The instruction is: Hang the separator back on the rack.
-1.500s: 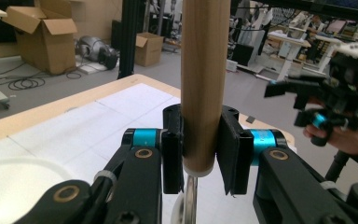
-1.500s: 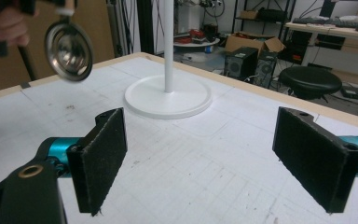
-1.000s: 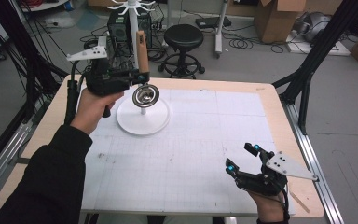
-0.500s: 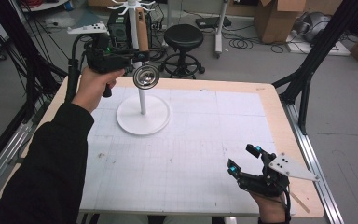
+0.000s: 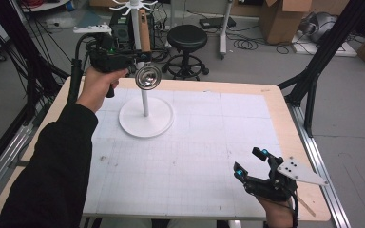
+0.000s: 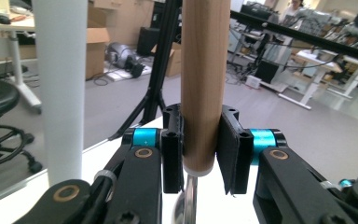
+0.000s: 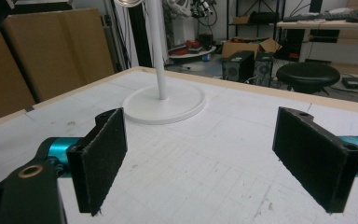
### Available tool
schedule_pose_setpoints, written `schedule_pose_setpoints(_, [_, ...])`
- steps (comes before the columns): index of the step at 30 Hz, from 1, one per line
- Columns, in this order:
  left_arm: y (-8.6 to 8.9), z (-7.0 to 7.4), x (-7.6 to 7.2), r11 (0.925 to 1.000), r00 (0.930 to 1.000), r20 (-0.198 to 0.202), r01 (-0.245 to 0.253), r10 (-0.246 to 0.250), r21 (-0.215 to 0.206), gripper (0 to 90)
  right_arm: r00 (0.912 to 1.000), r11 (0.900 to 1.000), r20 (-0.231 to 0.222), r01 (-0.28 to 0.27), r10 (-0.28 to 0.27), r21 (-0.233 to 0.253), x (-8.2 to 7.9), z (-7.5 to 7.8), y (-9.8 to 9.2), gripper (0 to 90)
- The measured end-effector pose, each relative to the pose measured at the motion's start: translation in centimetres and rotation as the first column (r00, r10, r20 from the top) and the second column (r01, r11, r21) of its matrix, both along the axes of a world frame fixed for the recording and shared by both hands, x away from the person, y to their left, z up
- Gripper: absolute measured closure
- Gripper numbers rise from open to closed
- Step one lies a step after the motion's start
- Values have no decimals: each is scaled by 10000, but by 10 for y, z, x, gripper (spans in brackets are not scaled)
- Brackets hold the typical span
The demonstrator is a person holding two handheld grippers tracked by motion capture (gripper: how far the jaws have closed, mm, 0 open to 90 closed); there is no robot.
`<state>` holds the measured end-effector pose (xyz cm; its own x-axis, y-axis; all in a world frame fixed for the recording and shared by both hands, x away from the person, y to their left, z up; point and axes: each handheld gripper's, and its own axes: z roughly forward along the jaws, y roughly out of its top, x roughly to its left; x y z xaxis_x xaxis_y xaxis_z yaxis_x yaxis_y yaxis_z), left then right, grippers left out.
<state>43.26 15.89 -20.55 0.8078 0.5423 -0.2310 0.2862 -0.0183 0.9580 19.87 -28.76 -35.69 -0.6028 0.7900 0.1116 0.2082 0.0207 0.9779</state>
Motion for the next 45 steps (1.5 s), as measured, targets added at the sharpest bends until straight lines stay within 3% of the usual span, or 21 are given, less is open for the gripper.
schedule_pose_setpoints(7, [1, -2, -8, 9981, 9979, 383, -529, 517, 309, 714, 10000, 10000, 6, 55, -55, 77, -1, 0, -2, 163])
schedule_pose_setpoints(11, [7, -7, -18, 9926, 9926, 367, -1166, 1154, 338, 538, 10000, 10000, 0, 69, -69, 59, -2, 0, -2, 164])
schedule_pose_setpoints(15, [20, -17, -34, 9866, 9848, 601, -1632, 1632, -38, 394, 9997, 9996, 22, 232, -232, 136, -3, -1, -3, 163])
schedule_pose_setpoints(18, [32, -27, -51, 9850, 9824, 735, -1703, 1720, -284, 319, 9995, 9994, -39, 319, -319, 138, -3, -3, -6, 163])
schedule_pose_setpoints(24, [47, -56, -88, 9839, 9795, 949, -1754, 1779, -340, 197, 9992, 9991, -126, 390, -388, 144, -2, -5, -7, 164])
schedule_pose_setpoints(27, [52, -70, -104, 9859, 9816, 973, -1606, 1646, -477, 186, 9991, 9992, -146, 387, -387, 64, -2, -6, -5, 164])
schedule_pose_setpoints(31, [60, -90, -127, 9863, 9775, 1344, -1574, 1626, -483, 186, 9991, 9991, -118, 409, -408, 59, -3, -6, -4, 164])
schedule_pose_setpoints(34, [68, -105, -142, 9882, 9839, 998, -1440, 1486, -520, 186, 9990, 9991, -107, 435, -435, 3, -3, -6, -3, 163])
schedule_pose_setpoints(40, [81, -129, -168, 9868, 9817, 1025, -1573, 1604, -377, 186, 9991, 9991, -7, 422, -422, -34, -4, -7, -2, 163])
schedule_pose_setpoints(45, [90, -144, -178, 9846, 9794, 1047, -1692, 1729, -430, 186, 9991, 9990, 9, 434, -434, 69, -3, -10, -3, 164])
